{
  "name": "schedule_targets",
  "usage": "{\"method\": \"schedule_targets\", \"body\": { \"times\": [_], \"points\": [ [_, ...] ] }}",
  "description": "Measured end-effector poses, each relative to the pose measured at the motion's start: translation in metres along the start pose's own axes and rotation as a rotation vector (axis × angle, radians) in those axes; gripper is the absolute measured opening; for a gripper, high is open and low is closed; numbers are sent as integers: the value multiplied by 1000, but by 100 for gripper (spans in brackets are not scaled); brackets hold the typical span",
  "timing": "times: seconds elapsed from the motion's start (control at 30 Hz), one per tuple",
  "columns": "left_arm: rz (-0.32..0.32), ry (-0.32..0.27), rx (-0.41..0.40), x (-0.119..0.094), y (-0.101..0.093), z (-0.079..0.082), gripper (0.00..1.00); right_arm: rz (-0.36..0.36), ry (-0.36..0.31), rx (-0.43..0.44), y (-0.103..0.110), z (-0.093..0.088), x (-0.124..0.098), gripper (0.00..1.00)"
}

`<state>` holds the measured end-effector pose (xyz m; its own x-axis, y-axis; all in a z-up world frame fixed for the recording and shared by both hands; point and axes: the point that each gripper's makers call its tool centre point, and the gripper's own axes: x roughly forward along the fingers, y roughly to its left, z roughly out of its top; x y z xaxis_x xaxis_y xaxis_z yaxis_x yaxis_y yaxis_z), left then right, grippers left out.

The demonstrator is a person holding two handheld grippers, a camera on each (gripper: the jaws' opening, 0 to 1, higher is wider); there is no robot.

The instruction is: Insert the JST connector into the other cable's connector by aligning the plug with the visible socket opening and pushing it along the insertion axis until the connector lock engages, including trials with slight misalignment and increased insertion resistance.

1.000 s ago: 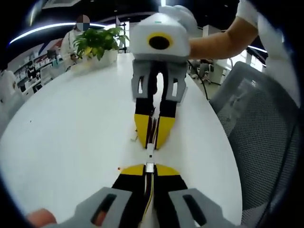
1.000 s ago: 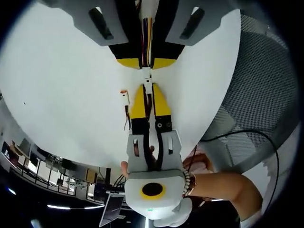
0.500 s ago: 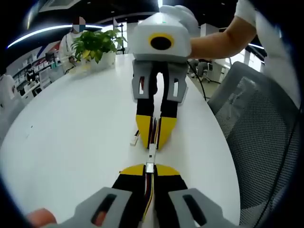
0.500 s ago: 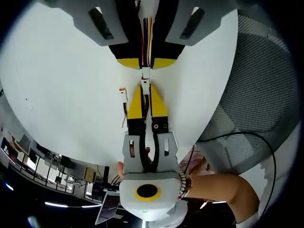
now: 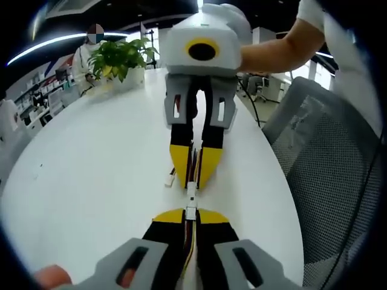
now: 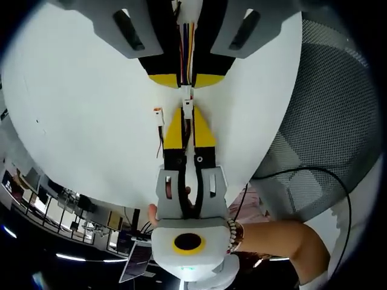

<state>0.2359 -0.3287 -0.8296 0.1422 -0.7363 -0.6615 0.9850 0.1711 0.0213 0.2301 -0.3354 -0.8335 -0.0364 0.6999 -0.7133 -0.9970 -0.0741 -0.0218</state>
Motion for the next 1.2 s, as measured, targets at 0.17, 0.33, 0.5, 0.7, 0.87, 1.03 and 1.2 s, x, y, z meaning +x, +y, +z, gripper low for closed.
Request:
{"method": "schedule_targets", "body": {
  "times": [0.17, 0.33, 0.5, 0.7, 0.87, 1.03, 1.2],
  "points": [
    [7, 2, -1, 0, 1, 0, 0, -3, -5, -9, 0, 2, -2, 3],
    [6, 1, 7, -1, 0, 2, 0, 1, 7, -16, 0, 0, -2, 3],
    [2, -6, 10, 0, -1, 4, 0, 2, -8, -9, 1, 3, -3, 3],
    [5, 7, 31, 0, -2, 6, 0, 3, -3, -25, 2, 5, -1, 3],
    [14, 3, 29, -2, 1, 7, 0, -6, -13, -23, -1, 7, -3, 3],
    [18, -10, 21, -3, 1, 11, 0, -9, -21, -22, -2, 9, -4, 3],
    [7, -6, 22, -1, -1, 11, 0, -1, -21, -22, -1, 8, -5, 3]
  ]
}}
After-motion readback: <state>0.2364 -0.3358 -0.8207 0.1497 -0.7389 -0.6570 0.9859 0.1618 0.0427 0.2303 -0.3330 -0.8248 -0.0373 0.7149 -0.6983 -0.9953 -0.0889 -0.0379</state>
